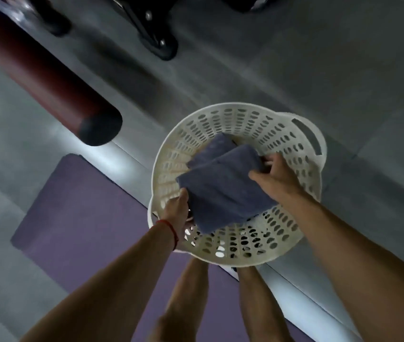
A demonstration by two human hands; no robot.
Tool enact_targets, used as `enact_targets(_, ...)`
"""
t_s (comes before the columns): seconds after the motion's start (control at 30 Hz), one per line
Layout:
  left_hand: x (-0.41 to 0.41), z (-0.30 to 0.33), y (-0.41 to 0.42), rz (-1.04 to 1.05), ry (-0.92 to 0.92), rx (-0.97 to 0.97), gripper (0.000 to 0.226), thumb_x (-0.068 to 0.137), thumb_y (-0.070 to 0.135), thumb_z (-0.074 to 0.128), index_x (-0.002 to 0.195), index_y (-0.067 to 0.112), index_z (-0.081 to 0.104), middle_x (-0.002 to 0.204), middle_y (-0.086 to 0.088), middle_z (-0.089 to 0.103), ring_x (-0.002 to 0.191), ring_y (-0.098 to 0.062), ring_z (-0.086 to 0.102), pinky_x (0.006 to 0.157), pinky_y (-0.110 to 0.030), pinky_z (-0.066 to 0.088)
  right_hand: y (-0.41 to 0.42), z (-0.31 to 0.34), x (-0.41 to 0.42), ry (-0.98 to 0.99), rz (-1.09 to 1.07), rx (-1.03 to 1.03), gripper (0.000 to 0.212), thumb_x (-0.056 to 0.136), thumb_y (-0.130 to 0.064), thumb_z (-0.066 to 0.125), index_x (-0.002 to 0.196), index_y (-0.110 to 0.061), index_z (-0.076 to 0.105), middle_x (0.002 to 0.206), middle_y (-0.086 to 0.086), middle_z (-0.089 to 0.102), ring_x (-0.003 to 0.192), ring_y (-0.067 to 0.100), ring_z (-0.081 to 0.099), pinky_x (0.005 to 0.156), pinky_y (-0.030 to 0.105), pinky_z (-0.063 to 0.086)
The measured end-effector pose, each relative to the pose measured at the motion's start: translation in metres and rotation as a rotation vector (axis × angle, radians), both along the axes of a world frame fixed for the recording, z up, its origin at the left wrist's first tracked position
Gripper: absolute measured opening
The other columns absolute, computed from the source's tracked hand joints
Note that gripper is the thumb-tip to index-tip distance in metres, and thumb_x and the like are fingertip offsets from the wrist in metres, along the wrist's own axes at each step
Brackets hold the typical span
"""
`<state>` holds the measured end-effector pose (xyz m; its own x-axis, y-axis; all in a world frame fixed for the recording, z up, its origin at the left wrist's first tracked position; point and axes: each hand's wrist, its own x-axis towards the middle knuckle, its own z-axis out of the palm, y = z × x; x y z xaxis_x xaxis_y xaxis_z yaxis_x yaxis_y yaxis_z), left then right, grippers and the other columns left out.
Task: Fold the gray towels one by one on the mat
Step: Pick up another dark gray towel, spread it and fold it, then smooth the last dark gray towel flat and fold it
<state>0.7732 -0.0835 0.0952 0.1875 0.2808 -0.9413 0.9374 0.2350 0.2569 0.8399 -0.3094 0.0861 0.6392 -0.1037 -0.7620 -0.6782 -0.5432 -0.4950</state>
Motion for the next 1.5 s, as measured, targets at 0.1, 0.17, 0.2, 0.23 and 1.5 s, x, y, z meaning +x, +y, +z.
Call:
enact_targets(0.1, 0.019, -0.083, 0.003, 0.003, -0.01, 0.048, 0.042, 0.102, 0.055, 0.039, 0.118, 0.022, 0.059, 0.121, -0.007, 0.064, 0.11, -0.032, 0.063, 0.09, -0.053, 0.057, 0.015, -0.073, 0.029, -0.091, 0.094, -0.042, 0.049, 0.089, -0.03, 0.07, 0.129, -0.016, 0.045, 0.12, 0.006, 0.063, 0.108, 0.029, 0.062, 0.084, 0.035, 0.046)
enact_targets(0.17, 0.032, -0.137, 0.008, 0.018, -0.013, 0.112, 0.049, 0.096, 0.063, 0.037, 0.115, 0.024, 0.059, 0.124, -0.008, 0.065, 0.108, -0.032, 0.064, 0.091, -0.054, 0.056, 0.027, -0.123, 0.05, -0.154, 0.138, -0.052, 0.05, 0.091, -0.03, 0.069, 0.132, -0.014, 0.044, 0.125, 0.007, 0.062, 0.111, 0.028, 0.06, 0.087, 0.034, 0.046)
enact_targets(0.2, 0.038, -0.163, 0.01, 0.025, -0.007, 0.136, 0.051, 0.096, 0.064, 0.036, 0.115, 0.023, 0.06, 0.123, -0.008, 0.065, 0.106, -0.031, 0.064, 0.091, -0.053, 0.056, 0.031, -0.146, 0.058, -0.178, 0.154, -0.058, 0.051, 0.092, -0.03, 0.069, 0.133, -0.014, 0.044, 0.126, 0.007, 0.062, 0.112, 0.027, 0.06, 0.091, 0.036, 0.047)
enact_targets(0.23, 0.043, -0.186, 0.011, 0.044, -0.005, 0.15, 0.052, 0.098, 0.062, 0.035, 0.118, 0.02, 0.06, 0.121, -0.007, 0.065, 0.105, -0.03, 0.064, 0.09, -0.053, 0.057, 0.035, -0.168, 0.067, -0.197, 0.18, -0.056, 0.054, 0.092, -0.031, 0.069, 0.135, -0.013, 0.044, 0.127, 0.006, 0.061, 0.113, 0.027, 0.06, 0.095, 0.038, 0.048)
enact_targets(1.5, -0.005, 0.103, 0.007, -0.724, -0.505, 0.659, 0.062, 0.081, 0.022, 0.062, 0.141, 0.013, 0.048, 0.138, -0.015, 0.051, 0.124, -0.036, 0.051, 0.103, -0.044, 0.045, 0.083, 0.109, -0.014, -0.37, 1.003, -0.29, 0.077, 0.092, -0.037, 0.066, 0.157, -0.023, 0.028, 0.164, 0.006, 0.02, 0.147, 0.031, 0.029, 0.115, 0.051, 0.031)
